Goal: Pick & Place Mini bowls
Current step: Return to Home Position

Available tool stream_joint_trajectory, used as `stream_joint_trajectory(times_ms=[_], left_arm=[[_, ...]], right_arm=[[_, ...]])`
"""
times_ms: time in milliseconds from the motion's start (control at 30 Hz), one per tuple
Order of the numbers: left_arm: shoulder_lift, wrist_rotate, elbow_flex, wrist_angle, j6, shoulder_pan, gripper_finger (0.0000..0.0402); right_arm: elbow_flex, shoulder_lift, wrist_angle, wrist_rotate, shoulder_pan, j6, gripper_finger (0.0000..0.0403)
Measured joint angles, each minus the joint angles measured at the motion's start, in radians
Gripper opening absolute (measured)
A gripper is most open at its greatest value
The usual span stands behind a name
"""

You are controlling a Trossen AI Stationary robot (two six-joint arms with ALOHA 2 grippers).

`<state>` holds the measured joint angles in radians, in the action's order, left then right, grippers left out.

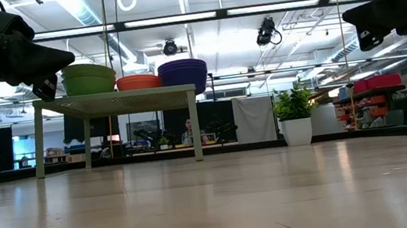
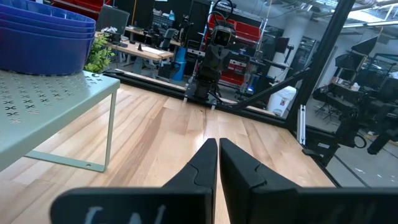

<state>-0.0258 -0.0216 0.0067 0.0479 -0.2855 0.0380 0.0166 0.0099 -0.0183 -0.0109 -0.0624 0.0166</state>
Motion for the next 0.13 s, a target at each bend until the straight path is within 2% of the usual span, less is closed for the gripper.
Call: stream_joint_trajectory(times_ms=[133], left_arm=[[0.0,0.0,0.0,0.0,0.0,0.0,0.0021]], right_arm=[[0.0,0.0,0.0,0.0,0.0,0.0,0.0004]])
